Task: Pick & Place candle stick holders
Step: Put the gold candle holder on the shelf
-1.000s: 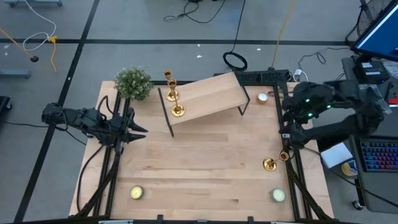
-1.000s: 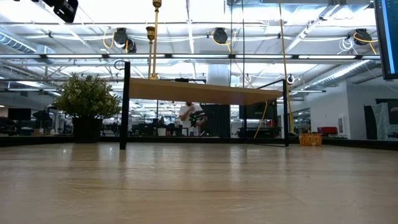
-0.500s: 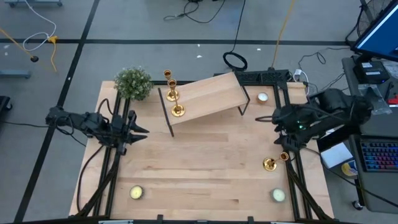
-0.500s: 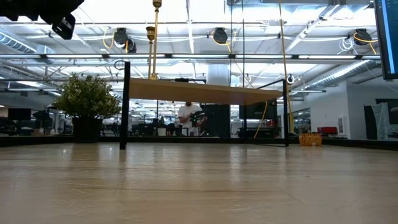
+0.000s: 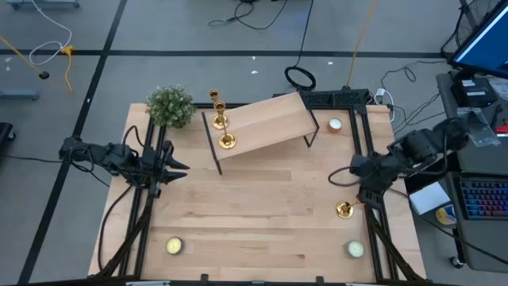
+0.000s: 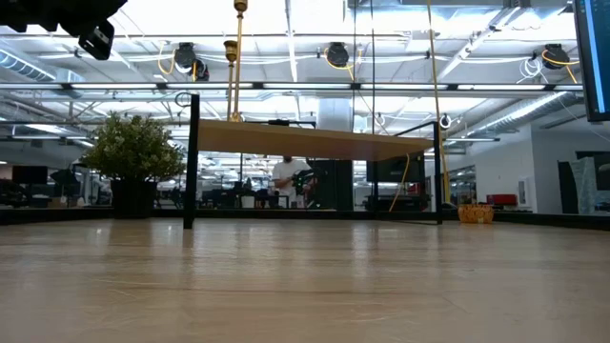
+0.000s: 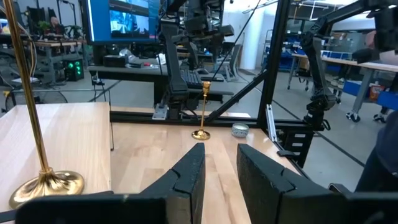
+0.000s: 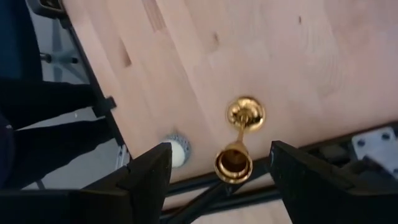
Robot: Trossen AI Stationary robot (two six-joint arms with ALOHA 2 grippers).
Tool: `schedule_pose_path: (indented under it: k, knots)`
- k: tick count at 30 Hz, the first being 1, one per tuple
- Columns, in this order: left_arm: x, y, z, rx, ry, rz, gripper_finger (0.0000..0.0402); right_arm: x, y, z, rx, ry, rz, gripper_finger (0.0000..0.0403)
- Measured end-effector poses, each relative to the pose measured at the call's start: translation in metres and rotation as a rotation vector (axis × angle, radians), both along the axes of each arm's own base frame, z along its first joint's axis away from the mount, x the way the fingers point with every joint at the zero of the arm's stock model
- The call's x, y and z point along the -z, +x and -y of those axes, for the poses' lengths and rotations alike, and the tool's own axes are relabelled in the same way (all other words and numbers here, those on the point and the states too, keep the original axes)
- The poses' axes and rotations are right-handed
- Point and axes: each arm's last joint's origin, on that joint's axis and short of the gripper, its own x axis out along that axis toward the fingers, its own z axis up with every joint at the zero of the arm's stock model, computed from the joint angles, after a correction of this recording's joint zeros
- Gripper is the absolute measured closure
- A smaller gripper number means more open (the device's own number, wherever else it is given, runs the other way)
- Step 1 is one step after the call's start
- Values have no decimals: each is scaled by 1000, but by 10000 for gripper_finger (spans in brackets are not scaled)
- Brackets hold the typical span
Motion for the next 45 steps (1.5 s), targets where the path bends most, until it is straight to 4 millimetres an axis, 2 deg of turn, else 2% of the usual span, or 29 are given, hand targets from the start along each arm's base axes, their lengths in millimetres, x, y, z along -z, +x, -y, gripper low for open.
schedule_pose_path:
  k: [7,12,19,34,45]
  knots:
    - [0,0,0,0,-4,-1,309,14,-10,-7,66,15,-68,148]
    - [0,0,0,0,-7,0,309,29,-20,-6,157,21,-127,145]
    - [0,0,0,0,-25,-2,309,39,-30,0,260,38,-155,144]
    - [-1,0,0,1,-26,5,309,59,-31,0,260,-7,-215,147]
    - [-1,0,0,1,-21,6,309,59,-32,1,220,-13,-203,147]
